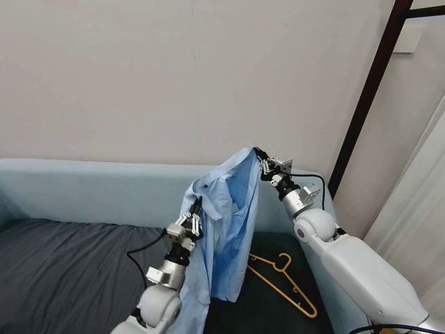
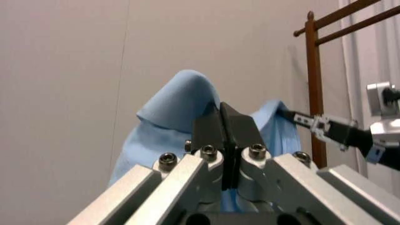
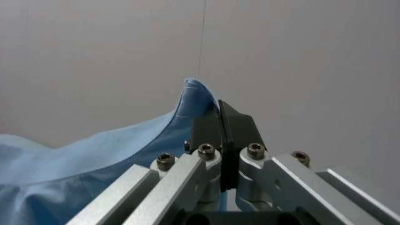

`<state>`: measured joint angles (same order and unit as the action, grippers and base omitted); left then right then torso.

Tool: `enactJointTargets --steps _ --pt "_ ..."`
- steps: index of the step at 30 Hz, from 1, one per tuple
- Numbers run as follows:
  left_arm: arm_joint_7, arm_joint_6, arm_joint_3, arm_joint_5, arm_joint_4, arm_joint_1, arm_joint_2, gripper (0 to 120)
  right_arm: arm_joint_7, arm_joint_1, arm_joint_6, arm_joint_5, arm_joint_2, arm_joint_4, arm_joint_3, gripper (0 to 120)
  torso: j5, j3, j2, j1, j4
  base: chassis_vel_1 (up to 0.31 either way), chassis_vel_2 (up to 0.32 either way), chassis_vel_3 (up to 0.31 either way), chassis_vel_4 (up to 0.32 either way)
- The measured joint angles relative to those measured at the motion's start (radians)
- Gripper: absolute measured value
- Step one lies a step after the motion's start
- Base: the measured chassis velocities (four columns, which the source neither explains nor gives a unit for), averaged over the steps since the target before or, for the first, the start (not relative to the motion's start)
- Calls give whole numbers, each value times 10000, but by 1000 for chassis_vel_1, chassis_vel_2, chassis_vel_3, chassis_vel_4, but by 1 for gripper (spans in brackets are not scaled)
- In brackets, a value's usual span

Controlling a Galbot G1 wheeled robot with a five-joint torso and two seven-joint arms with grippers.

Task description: Pick up the clothes from the sofa and hang them on the clothes hanger.

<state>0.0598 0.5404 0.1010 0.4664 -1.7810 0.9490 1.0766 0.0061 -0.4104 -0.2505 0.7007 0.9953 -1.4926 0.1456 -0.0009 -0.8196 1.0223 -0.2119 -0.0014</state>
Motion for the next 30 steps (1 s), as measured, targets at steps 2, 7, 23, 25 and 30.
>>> enactJointTargets --steps 2,7,23,25,30 --pt "-48 -73 3 292 -113 -139 -374 0 6 5 4 8 -39 -1 -28 0 -1 0 0 0 0 0 0 0 0" --pt "-664 -381 -64 2034 -426 -695 -1963 0 53 142 57 173 -251 -83 -259 0 -3 0 0 0 3 0 0 0 0" --pt "-4847 -2197 -335 8219 -405 -3824 -6559 0 -522 1131 309 1735 -1198 -1331 -988 0 -2 0 0 -1 -2 0 0 0 0" --pt "-5090 -2469 -277 8447 -461 -4227 -6772 0 -576 1269 329 1859 -1406 -1697 -1128 0 -1 0 0 -1 -2 0 0 0 0" --pt "-5772 -3124 10 8296 -429 -4492 -7061 0 -659 812 372 1631 -2079 -2788 -1422 0 0 3 2 0 -3 0 0 0 0"
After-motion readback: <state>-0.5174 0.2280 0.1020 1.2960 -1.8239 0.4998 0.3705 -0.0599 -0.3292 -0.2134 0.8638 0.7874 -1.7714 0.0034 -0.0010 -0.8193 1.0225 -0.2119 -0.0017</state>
